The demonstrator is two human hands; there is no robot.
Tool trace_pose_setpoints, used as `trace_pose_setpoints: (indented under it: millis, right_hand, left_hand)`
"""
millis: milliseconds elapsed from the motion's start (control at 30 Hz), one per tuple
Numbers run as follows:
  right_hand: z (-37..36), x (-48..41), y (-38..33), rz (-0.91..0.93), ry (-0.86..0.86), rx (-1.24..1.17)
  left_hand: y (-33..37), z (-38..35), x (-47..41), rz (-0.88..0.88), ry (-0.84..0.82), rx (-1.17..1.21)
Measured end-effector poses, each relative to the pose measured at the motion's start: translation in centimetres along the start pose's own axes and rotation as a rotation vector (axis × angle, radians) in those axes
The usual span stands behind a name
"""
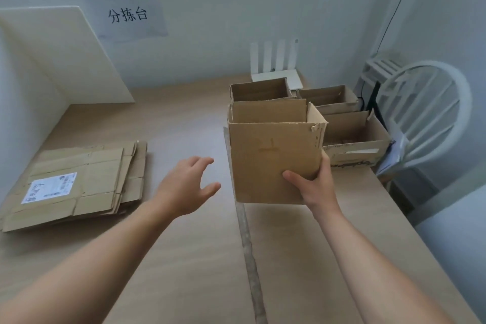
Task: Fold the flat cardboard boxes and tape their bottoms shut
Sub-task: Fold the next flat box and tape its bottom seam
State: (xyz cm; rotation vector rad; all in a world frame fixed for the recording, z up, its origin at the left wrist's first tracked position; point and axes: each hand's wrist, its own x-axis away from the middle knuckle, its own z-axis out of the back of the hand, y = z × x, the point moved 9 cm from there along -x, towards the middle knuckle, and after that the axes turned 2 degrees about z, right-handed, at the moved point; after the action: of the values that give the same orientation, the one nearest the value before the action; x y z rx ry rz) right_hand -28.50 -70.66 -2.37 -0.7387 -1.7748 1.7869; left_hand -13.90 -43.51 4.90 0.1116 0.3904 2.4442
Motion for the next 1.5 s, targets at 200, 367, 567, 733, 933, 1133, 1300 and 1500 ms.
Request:
trace_pose_setpoints:
  millis: [200,367,567,733,933,1133,1300,1500]
  right_hand:
    - [-1.4,-5.9,2.7,0.010,-0.017,0.084]
    - [-2.1,-8.7,4.3,0.035,-0.039,0.136]
    - [-1.9,-10.2,4.9,0.072,-0.044,0.208]
    - [-2.1,-10.5,5.3,0.059,-0.038,0.222]
    - [-1.6,-10.4,6.2,0.023,0.044,0.223]
    - [-1.2,-8.3,4.6,-0.042,0.136,0.259]
    - [-0.3,-2.8,2.1,0.002,0.193,0.477]
    - [-10.0,3.5,0.0,0.215,-0.405,0.973]
  left_hand:
    - [-0.2,-2.1,-4.2,-0.105,-0.123,-0.395]
    - [-1.1,-3.8,-6.5,-0.103,-0.185,-0.433]
    - [-2.1,-6.0,-6.7,-0.096,-0.233,-0.331]
    - [-2.2,-6.8,-6.2,-0.083,-0.258,-0.280]
    - [-1.6,-6.8,-5.5,-0.085,-0.267,-0.239]
    - [-1.3,-6.1,-4.6,-0.043,-0.263,-0.187]
    - [-2.0,-4.6,-2.8,0.023,-0.224,-0.175]
    - [-5.3,-2.5,1.9,0.120,-0.168,-0.203]
